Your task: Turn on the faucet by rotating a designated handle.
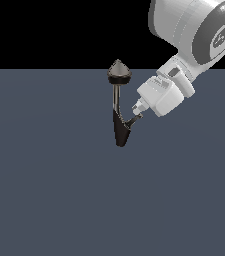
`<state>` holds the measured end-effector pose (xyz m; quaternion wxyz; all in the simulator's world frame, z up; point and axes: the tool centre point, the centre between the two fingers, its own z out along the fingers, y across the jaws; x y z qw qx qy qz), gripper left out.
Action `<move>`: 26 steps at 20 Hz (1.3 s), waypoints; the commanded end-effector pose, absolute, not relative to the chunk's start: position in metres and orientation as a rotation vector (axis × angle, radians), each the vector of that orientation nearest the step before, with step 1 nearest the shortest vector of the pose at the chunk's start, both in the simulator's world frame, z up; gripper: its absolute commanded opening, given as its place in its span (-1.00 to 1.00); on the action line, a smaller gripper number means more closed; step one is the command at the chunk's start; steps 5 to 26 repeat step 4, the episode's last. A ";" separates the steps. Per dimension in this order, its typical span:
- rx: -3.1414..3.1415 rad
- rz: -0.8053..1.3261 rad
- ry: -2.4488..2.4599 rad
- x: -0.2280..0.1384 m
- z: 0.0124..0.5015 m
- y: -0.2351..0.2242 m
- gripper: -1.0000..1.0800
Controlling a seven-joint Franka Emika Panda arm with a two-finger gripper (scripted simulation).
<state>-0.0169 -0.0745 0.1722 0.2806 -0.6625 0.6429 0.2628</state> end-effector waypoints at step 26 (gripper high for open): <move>-1.752 0.726 1.766 -0.038 0.137 -0.106 -1.00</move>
